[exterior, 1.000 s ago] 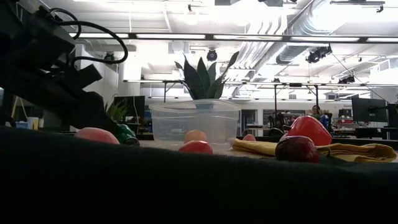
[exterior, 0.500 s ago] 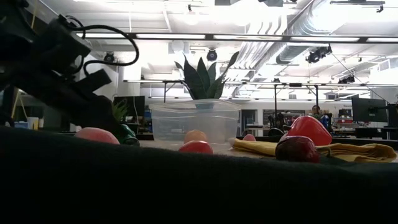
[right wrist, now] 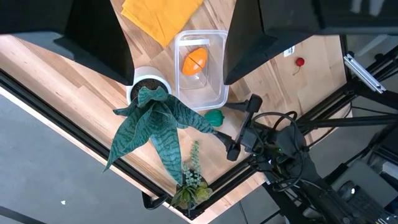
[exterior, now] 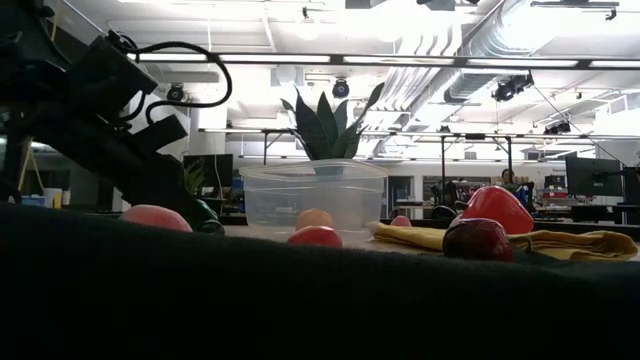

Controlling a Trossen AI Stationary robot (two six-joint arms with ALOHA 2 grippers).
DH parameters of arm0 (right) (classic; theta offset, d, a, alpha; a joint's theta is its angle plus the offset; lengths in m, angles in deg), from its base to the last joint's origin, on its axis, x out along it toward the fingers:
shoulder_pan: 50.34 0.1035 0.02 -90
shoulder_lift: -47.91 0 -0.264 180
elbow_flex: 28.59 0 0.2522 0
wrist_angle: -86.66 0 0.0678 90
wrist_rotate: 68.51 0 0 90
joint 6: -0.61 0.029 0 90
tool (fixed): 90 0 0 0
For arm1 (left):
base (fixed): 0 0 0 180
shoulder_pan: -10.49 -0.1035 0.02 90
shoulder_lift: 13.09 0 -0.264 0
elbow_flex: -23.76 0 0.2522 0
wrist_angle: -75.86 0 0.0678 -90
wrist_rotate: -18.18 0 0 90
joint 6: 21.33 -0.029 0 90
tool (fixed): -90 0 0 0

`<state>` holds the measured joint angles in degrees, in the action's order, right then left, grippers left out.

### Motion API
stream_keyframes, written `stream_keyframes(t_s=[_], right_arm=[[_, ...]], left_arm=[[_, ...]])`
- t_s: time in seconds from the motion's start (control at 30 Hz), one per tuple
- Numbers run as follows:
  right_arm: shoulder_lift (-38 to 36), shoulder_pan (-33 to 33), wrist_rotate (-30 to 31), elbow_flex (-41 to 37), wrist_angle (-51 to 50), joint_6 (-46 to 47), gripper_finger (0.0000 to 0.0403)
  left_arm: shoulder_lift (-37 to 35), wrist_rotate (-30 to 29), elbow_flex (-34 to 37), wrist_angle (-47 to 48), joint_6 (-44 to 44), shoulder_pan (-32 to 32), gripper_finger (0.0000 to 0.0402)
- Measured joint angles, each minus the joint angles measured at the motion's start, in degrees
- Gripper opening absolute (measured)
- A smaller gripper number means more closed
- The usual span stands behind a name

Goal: Pick and placing Produce into tupperware
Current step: Put the green bell pepper into the transparent container

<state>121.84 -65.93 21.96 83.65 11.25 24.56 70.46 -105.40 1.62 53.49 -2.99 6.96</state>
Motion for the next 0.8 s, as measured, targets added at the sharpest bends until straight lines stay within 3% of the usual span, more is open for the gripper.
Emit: stream_keyframes(t_s=[0.8], right_arm=[[0.0, 0.0, 0.48, 0.0, 0.04, 0.01, 0.0238]], left_arm=[[0.0, 1.66, 0.0, 1.65, -0.54, 0.0, 0.0249]])
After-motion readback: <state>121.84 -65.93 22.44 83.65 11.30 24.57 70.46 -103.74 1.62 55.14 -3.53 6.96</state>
